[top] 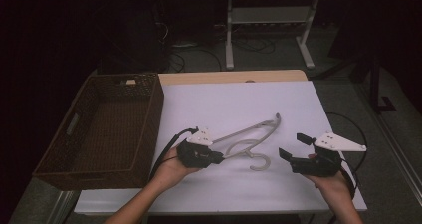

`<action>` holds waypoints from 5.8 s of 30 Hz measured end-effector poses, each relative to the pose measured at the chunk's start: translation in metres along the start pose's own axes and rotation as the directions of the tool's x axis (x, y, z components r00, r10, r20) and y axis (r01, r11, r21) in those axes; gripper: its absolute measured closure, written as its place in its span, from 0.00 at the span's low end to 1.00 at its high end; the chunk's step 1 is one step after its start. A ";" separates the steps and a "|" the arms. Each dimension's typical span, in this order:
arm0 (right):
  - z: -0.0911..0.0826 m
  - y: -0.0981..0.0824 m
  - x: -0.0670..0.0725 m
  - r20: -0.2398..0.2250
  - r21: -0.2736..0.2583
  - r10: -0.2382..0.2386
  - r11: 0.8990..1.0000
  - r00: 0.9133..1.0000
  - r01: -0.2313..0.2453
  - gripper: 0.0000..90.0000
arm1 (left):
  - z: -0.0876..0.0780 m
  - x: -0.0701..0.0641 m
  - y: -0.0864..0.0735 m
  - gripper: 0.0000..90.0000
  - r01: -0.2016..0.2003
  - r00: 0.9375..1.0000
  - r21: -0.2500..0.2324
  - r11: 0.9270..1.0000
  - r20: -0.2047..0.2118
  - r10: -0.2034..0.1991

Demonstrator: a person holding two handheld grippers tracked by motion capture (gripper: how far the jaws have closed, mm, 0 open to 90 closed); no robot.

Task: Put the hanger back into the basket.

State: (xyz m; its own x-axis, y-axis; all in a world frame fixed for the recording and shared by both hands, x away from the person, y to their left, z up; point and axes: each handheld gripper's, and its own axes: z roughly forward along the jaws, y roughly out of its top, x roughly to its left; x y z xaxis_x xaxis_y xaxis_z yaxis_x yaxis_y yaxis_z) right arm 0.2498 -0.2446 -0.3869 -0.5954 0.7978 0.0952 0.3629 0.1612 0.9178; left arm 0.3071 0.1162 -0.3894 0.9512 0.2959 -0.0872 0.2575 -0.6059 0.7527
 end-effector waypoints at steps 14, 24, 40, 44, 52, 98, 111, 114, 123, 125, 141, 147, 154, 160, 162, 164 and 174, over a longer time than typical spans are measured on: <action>-0.001 0.001 0.000 0.006 -0.003 0.001 1.000 1.000 -0.001 0.19 | -0.028 0.009 0.009 0.92 0.025 0.999 -0.080 0.996 -0.042 -0.029; -0.002 0.001 0.000 0.008 -0.011 -0.004 1.000 1.000 0.005 0.19 | -0.041 0.008 0.014 0.92 0.045 0.997 -0.127 0.991 -0.059 -0.053; -0.001 0.003 -0.002 0.007 -0.022 -0.002 1.000 1.000 0.003 0.19 | -0.073 0.012 0.033 0.92 0.077 0.994 -0.182 0.980 -0.069 -0.090; -0.002 0.004 -0.002 0.008 -0.025 -0.006 1.000 1.000 0.006 0.19 | -0.087 0.015 0.039 0.92 0.079 0.992 -0.191 0.978 -0.084 -0.097; -0.002 0.004 -0.002 0.011 -0.027 -0.003 1.000 1.000 0.004 0.19 | -0.118 0.022 0.043 0.92 0.083 0.987 -0.216 0.973 -0.113 -0.110; 0.002 0.006 -0.002 0.025 -0.020 -0.007 1.000 1.000 0.008 0.19 | -0.308 0.054 -0.062 0.92 0.201 0.871 -0.315 0.928 -0.376 -0.316; 0.004 0.006 -0.001 0.026 -0.013 -0.003 1.000 1.000 0.003 0.19 | -0.323 0.052 -0.112 0.92 0.260 0.836 -0.281 0.924 -0.413 -0.361; 0.004 0.006 -0.001 0.027 -0.015 -0.006 1.000 1.000 0.006 0.19 | -0.320 0.054 -0.118 0.92 0.278 0.835 -0.270 0.922 -0.406 -0.371; 0.006 0.006 -0.001 0.024 -0.009 -0.011 1.000 1.000 0.011 0.19 | -0.301 0.071 -0.131 0.92 0.334 0.830 -0.214 0.918 -0.394 -0.394; 0.006 0.006 -0.001 0.025 -0.010 -0.009 1.000 1.000 0.009 0.19 | -0.296 0.075 -0.132 0.92 0.343 0.829 -0.200 0.918 -0.395 -0.396; 0.004 0.007 -0.001 0.032 -0.016 -0.010 1.000 0.999 0.010 0.19 | -0.280 0.092 -0.140 0.90 0.366 0.837 -0.157 0.917 -0.375 -0.398; 0.005 0.008 0.000 0.027 -0.019 -0.014 1.000 1.000 0.014 0.19 | -0.285 0.094 -0.145 0.74 0.374 0.826 -0.210 0.903 -0.367 -0.427; 0.005 0.009 0.001 0.023 -0.019 -0.015 1.000 1.000 0.015 0.18 | -0.288 0.090 -0.140 0.58 0.354 0.827 -0.264 0.897 -0.359 -0.432; 0.006 0.013 0.003 0.008 -0.023 -0.033 0.999 0.999 0.033 0.17 | -0.286 0.083 -0.128 0.39 0.307 0.836 -0.318 0.897 -0.361 -0.414; 0.006 0.016 0.003 0.003 -0.029 -0.038 0.999 0.999 0.038 0.16 | -0.283 0.079 -0.123 0.33 0.297 0.839 -0.339 0.893 -0.352 -0.414; 0.005 0.018 0.004 -0.006 -0.037 -0.038 0.999 0.999 0.037 0.15 | -0.279 0.076 -0.118 0.28 0.288 0.843 -0.363 0.886 -0.344 -0.415; 0.008 0.032 0.008 -0.022 -0.061 -0.038 0.997 0.999 0.037 0.03 | -0.255 0.057 -0.086 0.16 0.227 0.882 -0.420 0.879 -0.293 -0.368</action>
State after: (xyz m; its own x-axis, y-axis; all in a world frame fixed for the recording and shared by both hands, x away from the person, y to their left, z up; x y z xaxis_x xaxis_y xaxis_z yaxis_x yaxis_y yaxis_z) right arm 0.2621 -0.2287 -0.3600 -0.6240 0.7784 0.0687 0.2968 0.1547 0.9423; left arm 0.2959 0.3733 -0.2924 0.6946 0.7008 -0.1625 0.3709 -0.1552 0.9156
